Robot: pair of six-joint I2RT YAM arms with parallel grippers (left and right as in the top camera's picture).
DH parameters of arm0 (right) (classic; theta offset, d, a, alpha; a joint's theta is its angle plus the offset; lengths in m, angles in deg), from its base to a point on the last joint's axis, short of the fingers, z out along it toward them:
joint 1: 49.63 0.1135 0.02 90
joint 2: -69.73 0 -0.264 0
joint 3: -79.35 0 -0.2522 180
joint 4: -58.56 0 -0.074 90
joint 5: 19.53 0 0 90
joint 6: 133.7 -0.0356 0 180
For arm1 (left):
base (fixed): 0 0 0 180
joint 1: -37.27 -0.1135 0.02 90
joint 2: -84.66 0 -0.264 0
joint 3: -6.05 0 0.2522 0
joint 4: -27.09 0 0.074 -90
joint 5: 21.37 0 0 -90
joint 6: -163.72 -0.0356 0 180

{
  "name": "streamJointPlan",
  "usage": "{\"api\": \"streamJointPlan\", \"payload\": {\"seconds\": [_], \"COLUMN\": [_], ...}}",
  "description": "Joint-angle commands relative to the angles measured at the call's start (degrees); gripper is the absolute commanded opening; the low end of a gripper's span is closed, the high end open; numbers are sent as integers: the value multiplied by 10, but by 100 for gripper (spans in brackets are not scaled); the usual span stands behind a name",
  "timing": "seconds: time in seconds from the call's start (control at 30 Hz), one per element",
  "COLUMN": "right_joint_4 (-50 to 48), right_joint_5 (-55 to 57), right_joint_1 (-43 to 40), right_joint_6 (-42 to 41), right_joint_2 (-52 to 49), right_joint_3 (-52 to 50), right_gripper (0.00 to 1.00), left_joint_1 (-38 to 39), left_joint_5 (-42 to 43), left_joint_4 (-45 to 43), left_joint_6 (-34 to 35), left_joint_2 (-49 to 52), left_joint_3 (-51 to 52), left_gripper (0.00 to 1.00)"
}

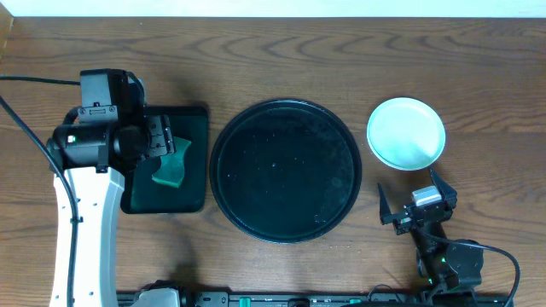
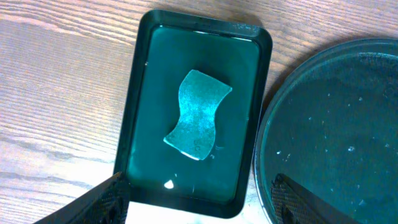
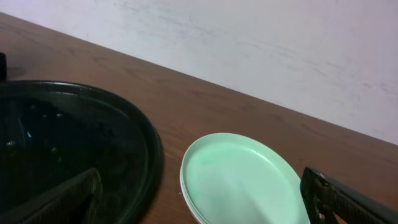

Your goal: Clean dirty plates on tray and stack at the side

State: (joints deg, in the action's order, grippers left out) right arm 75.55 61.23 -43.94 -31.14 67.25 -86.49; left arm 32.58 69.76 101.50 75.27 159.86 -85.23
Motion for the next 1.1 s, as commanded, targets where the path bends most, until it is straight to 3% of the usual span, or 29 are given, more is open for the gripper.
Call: {"api": "streamJointPlan", "payload": {"seconds": [0.0,0.23,0.33,0.47,0.8,1.07], "right_joint_4": [2,2,2,2,2,2], "right_joint_5": [-5,-5,-5,-5,-5,-5], "right_joint_1": [-3,-3,-3,-3,-3,-3], "right_joint_6": [-3,-3,-3,-3,-3,-3], "right_joint_2": [1,1,1,1,1,1], "right_joint_3": [-1,-1,-1,-1,-1,-1], "right_gripper": [99,99,99,99,99,99], "left_joint_1": [-2,1,6,6,6,6], "left_joint_5": [-3,-1,-1,13,53,40], "left_joint_4": [2,19,-33,-179,-395,-522], "left_joint_6": [6,9,15,15,17,17], "left_joint_2": [-2,-20,-75,-202,-604,-751], "left_joint_3": [-7,-5,24,152,511,696], "left_gripper": [73,73,73,73,73,73]}}
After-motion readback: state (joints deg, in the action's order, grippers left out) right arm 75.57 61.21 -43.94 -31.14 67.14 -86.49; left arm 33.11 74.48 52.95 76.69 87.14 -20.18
